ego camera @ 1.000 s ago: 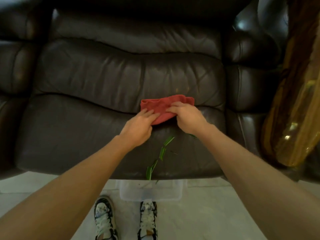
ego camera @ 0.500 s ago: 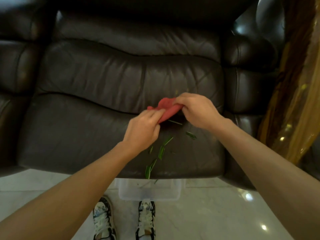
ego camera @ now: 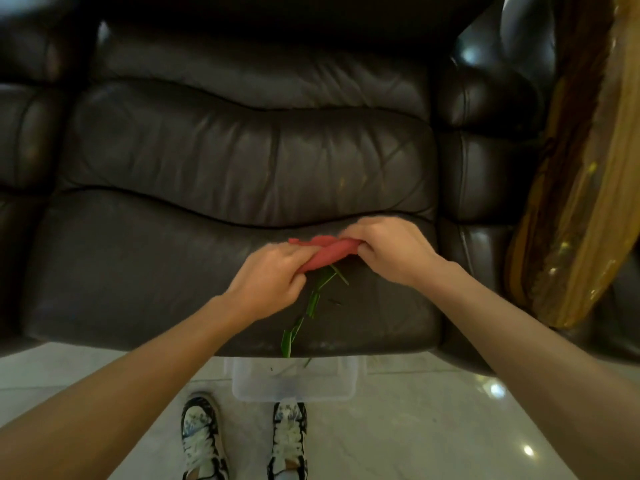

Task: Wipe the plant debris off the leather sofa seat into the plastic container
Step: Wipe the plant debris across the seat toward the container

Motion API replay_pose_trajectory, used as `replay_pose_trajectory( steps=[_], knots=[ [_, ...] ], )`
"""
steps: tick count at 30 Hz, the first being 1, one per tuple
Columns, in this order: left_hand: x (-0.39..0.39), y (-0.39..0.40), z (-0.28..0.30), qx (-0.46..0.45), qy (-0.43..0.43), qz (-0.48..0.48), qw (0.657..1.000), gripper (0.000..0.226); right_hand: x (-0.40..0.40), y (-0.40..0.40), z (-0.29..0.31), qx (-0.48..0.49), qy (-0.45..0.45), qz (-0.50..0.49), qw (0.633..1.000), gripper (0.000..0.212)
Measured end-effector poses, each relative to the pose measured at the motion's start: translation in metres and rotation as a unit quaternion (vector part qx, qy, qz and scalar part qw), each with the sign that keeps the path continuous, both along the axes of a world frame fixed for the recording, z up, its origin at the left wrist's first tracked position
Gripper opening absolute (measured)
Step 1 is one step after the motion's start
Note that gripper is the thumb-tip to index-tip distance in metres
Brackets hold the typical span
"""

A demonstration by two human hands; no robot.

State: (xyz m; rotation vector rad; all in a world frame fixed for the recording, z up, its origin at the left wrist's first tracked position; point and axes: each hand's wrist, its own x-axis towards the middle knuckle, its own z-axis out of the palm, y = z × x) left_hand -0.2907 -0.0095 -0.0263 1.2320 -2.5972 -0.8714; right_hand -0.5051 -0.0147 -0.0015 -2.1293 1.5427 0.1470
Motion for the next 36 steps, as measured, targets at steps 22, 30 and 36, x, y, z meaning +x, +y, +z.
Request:
replay_pose_trajectory(
  steps=[22, 30, 36],
  knots=[
    [0.008, 0.049, -0.066, -0.004, -0.074, 0.095, 0.993, 0.062, 0.017, 0.035, -0.091, -0.037, -0.022, 0.004, 0.999, 0.062],
    [0.004, 0.078, -0.077, -0.008, 0.006, 0.072, 0.997, 0.061, 0.027, 0.08, -0.096, -0.112, -0.049, -0.155, 0.98, 0.059],
    [0.02, 0.097, -0.087, -0.045, -0.01, 0.01, 0.999, 0.077, 0.045, 0.117, -0.101, -0.142, -0.051, -0.185, 0.971, 0.064]
  ],
)
